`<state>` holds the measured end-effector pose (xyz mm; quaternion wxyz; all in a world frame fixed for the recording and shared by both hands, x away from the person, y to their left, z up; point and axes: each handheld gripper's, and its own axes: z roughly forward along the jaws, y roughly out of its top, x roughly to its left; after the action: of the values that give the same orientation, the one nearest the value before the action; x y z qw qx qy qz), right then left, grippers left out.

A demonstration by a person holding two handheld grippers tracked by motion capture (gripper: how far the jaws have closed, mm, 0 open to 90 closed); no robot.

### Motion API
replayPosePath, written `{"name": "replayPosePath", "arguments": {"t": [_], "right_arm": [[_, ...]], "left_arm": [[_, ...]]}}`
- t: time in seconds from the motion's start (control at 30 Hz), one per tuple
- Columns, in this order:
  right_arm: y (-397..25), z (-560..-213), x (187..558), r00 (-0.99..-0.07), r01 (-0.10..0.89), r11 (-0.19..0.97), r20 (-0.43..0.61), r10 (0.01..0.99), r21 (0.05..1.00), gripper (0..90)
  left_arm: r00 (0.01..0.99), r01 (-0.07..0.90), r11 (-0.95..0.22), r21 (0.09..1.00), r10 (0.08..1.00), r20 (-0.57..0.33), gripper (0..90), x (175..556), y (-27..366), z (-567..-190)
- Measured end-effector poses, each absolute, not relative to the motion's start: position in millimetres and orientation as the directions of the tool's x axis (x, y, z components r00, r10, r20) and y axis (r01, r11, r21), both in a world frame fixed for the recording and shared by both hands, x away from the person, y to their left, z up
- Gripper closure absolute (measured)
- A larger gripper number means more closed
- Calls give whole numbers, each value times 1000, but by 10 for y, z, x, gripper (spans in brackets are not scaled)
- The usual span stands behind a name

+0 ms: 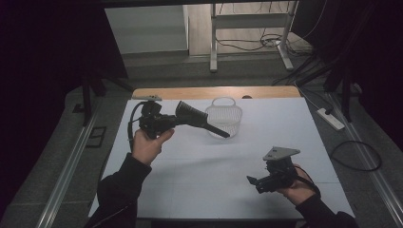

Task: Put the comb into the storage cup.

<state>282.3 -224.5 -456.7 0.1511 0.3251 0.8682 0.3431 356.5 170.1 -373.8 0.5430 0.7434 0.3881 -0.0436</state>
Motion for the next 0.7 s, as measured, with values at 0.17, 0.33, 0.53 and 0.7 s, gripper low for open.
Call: {"name": "replayPosePath", "arguments": {"t": [0.17, 0.33, 0.53, 0.7], "right_arm": [[-2325, -4578, 2808, -737, 471, 540, -25, 675, 697, 0], [-2398, -4590, 2783, -734, 477, 539, -22, 679, 694, 0], [-2494, -4582, 2744, -718, 486, 517, -15, 696, 705, 0], [-2566, -4580, 2720, -703, 504, 499, -1, 711, 705, 0]], "left_arm": [[689, 623, -106, 775, 543, -480, 828, 3618, 1734, -3681], [684, 619, -102, 779, 557, -471, 828, 3671, 1750, -3632], [676, 618, -94, 781, 571, -466, 828, 3752, 1766, -3603], [664, 623, -81, 778, 580, -471, 828, 3830, 1765, -3605]]}}
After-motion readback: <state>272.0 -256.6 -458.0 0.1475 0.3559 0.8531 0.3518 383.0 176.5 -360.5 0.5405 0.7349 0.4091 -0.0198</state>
